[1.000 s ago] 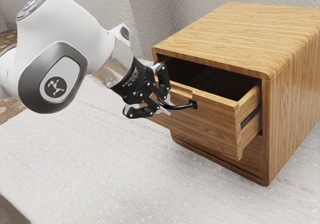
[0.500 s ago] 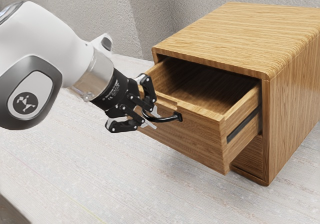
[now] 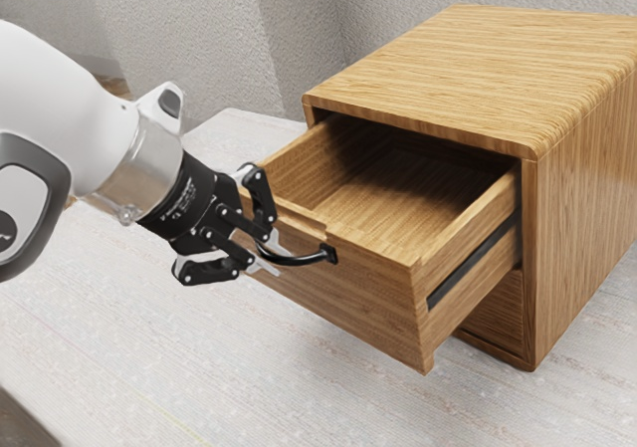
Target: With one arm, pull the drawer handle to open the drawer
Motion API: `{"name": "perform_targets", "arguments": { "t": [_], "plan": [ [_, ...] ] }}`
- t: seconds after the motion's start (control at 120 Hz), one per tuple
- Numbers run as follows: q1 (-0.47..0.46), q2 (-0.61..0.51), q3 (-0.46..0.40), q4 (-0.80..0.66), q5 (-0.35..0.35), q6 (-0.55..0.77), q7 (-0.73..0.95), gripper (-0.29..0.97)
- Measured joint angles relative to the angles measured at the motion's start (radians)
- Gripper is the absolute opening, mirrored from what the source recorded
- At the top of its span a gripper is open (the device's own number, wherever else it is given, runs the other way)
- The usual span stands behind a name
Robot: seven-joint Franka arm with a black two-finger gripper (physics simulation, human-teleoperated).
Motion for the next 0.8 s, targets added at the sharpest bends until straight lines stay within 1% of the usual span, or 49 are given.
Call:
{"name": "perform_targets", "arguments": {
  "t": [0.267,0.467,0.508,0.608,0.675,0.742,0.8],
  "plan": [
    [0.005,-0.102,0.006,-0.067,0.002,-0.025,0.000,-0.05],
    [0.011,-0.154,0.010,-0.076,0.006,-0.059,-0.001,-0.04],
    [0.021,-0.163,0.010,-0.073,0.007,-0.069,-0.001,0.02],
    [0.066,-0.177,0.015,-0.065,0.007,-0.099,-0.001,0.25],
    [0.097,-0.181,0.017,-0.048,0.011,-0.115,0.000,0.36],
    [0.130,-0.181,0.017,0.040,0.046,-0.152,0.000,0.44],
    [0.149,-0.179,0.017,0.158,0.099,-0.206,0.000,0.49]
  ]
}}
